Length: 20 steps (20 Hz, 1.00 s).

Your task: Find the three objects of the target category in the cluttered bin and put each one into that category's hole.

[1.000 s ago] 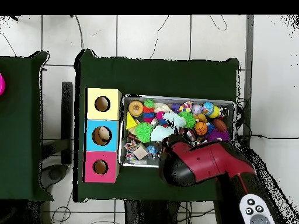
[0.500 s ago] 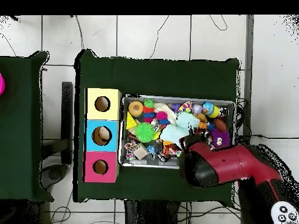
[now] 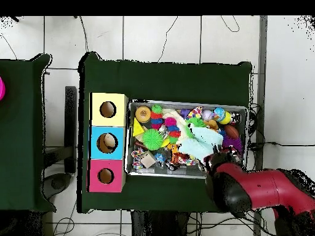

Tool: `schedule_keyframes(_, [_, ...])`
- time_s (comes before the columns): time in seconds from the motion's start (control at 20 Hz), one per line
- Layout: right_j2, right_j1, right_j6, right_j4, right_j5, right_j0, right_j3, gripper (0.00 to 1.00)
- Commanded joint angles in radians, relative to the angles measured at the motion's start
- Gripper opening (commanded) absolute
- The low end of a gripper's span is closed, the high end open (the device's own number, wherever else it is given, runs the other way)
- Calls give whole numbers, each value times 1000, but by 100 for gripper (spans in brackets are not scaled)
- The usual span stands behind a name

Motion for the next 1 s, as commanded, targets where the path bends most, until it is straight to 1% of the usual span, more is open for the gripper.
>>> schedule_keyframes(0.05, [103, -29, -239, -77, 35, -37, 166, 0])
schedule_keyframes(0.15, [123, -29, -223, -73, 18, -48, 184, 0])
schedule_keyframes(0.2, [118, 17, -197, -80, 32, -17, 134, 0])
schedule_keyframes(0.35, [134, 25, -171, -68, 23, -16, 136, 0])
schedule_keyframes(0.4, [147, 27, -178, -65, 9, -44, 147, 0])
schedule_keyframes(0.55, [182, 44, -157, -36, -4, -61, 150, 0])
schedule_keyframes(0.6, [186, 55, -136, -41, -22, -58, 150, 0])
schedule_keyframes(0.85, [249, 42, -155, -52, -30, -60, 125, 0])
schedule_keyframes(1.0, [282, 53, -172, -60, -23, -61, 93, 0])
